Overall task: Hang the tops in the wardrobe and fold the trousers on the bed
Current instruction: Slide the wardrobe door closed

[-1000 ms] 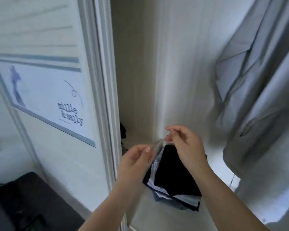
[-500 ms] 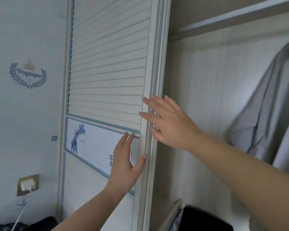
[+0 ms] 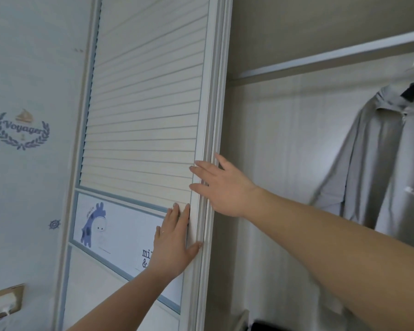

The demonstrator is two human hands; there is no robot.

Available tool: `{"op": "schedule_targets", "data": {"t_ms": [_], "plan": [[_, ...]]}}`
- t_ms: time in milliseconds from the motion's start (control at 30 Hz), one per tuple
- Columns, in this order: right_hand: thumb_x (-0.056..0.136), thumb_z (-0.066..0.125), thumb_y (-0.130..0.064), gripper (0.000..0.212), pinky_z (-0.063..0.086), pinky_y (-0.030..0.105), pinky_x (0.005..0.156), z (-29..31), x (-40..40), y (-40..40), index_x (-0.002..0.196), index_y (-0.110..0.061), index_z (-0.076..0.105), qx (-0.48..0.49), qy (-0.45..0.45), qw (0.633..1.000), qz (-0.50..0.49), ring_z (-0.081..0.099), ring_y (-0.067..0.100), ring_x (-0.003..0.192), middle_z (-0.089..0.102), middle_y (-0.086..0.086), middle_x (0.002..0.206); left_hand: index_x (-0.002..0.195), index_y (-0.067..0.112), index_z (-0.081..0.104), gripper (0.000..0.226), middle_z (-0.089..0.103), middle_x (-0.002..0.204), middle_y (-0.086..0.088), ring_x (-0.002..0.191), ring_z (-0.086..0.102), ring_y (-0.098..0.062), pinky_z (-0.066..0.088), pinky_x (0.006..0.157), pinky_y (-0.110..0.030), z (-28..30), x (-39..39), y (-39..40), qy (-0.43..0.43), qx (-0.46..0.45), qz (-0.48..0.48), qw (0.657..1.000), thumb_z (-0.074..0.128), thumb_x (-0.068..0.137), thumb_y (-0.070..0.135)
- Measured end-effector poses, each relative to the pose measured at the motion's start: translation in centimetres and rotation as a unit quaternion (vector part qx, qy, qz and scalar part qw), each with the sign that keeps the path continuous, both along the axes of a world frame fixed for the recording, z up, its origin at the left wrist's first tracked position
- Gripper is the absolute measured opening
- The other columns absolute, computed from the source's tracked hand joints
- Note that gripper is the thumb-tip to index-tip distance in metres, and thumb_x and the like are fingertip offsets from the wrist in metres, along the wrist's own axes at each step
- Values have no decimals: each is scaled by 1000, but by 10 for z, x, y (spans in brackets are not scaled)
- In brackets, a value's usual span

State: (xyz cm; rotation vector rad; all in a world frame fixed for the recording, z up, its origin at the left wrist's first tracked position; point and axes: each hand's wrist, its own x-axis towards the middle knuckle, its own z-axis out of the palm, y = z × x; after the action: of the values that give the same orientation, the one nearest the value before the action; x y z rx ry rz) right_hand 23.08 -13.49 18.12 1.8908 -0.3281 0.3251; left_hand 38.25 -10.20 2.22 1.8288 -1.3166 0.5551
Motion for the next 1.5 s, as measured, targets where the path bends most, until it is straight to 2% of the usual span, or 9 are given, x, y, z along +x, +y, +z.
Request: {"op": "schedule_targets", "data": {"t_ms": [167,367,500,633,767,1000,1067,1200,1500], "plan": [[101,33,-25,47,3,54,115,0,-7,4,147,-21,24,-25,10,999,-29,-1,31,147,2,16,159,152,32,-3,89,-7,161,4,149,-3,-18,14,119,-45,0,-12,0,-7,-9,0,1000,52,88,58],[101,33,-24,46,2,52,117,-3,-30,4,146,-20,27,-4,-5,1000,-18,-1,30,147,2,15,159,151,34,-2,83,-11,160,6,148,-9,-15,4,116,-48,-7,-36,0,-15,-19,9,1000,47,89,58],[100,34,-23,48,1,52,117,-4,-58,4,147,-21,24,4,-12,1000,-11,-3,29,147,1,14,160,152,32,9,79,-11,156,12,141,-14,-6,1,114,-47,-14,-58,-2,-25,-46,-2,999,50,89,57],[101,34,-23,50,1,52,117,-8,-95,5,149,-23,21,11,-21,1000,-6,-5,29,147,-1,14,160,150,34,16,74,-1,157,11,144,-4,-11,3,112,-49,-20,-91,-2,-42,-78,-17,996,44,87,59],[100,33,-23,50,2,53,116,-10,-137,8,149,-23,21,9,-29,1000,-5,-4,29,147,0,14,160,149,38,13,72,1,157,11,144,-1,-12,1,113,-49,-20,-128,1,-50,-81,-23,995,32,86,66],[99,33,-25,54,2,54,115,-13,-215,20,150,-21,17,14,-26,999,-39,-5,30,147,-3,15,159,146,43,5,69,-8,155,14,144,-9,-11,-6,113,-45,-21,-207,7,-51,-77,-33,995,29,86,68],[99,33,-26,54,2,55,115,-13,-239,24,151,-21,16,17,-24,998,-52,-6,31,147,-4,15,159,148,40,13,70,-3,157,12,143,-6,-13,-4,112,-47,-20,-233,10,-51,-76,-40,995,26,86,69],[100,33,-28,57,0,56,114,-14,-282,33,152,-22,9,24,-26,996,-85,-11,30,146,-10,13,159,146,28,35,71,25,157,-4,142,11,-22,10,109,-54,-16,-278,18,-69,-65,-41,995,29,86,66],[101,29,-33,59,-7,56,113,-19,-373,52,152,-22,1,19,-35,986,-161,-18,28,145,-18,12,157,146,27,36,66,29,155,-6,144,19,-23,19,107,-59,-17,-362,34,-118,-42,-78,989,31,89,61]]}}
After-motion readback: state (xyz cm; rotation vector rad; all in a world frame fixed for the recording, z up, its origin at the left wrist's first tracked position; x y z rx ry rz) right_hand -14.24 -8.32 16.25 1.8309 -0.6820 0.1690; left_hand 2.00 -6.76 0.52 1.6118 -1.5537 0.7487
